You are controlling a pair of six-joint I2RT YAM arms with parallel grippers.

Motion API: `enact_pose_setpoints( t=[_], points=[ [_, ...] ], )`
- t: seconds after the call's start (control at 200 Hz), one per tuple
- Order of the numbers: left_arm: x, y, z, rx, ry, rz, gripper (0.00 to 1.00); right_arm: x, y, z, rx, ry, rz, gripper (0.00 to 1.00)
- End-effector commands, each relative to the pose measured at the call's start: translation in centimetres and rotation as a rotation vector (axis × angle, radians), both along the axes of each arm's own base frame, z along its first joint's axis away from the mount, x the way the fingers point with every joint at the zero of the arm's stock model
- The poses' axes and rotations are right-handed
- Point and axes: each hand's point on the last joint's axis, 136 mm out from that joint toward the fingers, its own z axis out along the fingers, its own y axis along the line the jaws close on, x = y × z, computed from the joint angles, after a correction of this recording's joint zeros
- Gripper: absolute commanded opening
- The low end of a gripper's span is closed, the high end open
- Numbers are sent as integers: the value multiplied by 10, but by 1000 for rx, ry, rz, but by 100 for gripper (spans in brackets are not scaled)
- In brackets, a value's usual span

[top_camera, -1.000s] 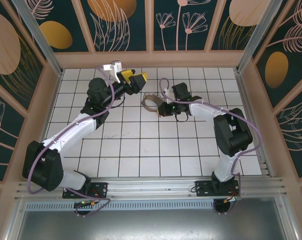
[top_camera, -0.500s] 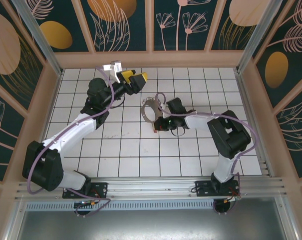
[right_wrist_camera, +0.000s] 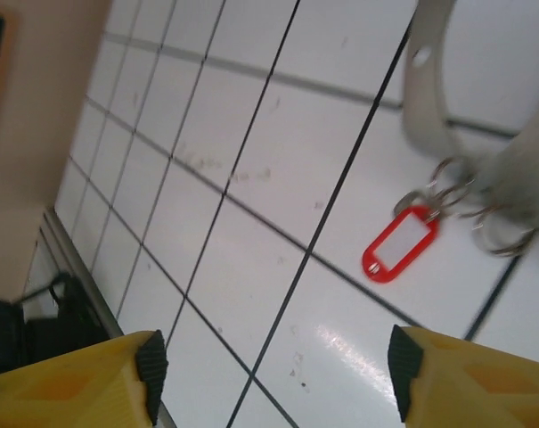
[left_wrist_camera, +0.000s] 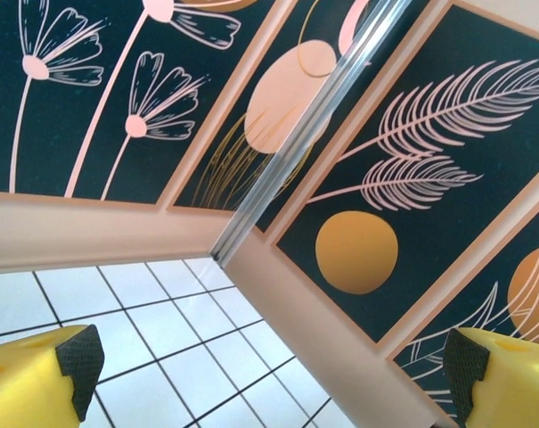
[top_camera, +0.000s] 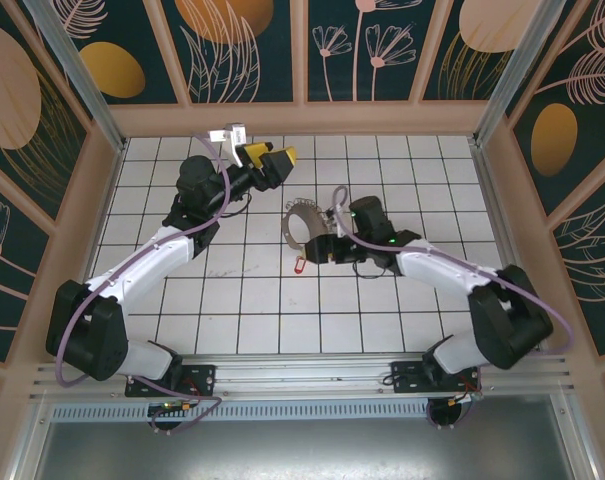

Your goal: Put the keys on the keyring

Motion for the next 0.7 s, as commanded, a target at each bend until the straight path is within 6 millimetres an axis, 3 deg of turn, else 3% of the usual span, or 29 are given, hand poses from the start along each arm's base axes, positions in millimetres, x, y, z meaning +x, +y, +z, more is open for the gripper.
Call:
enact_pose_setpoints(
  t=[0.0,0.15,0.16,0.355,0.425,0.515,0.696],
  points=[
    [-1,10,18,29,-49,51,99,25,-40,20,-36,-66,-124,73],
    [10,49,8,98,-68,295,98,74,-112,54,-91,-217,-398,75],
    [9,52,-1,112,-58,309,99,77,-118,56,-94,-228,-418,75],
    [1,121,-24,247,-131,662,99,123,-216,73,-120,-321,-787,77],
    [-3,149,-40,328,-122,802,99,129,-246,72,-141,-391,-919,98],
    [-14,178,-58,443,-164,933,99,130,-279,69,-229,-493,-1056,99],
    [-27,237,-108,590,-144,1091,99,125,-321,47,-432,-568,-1156,99]
  ],
)
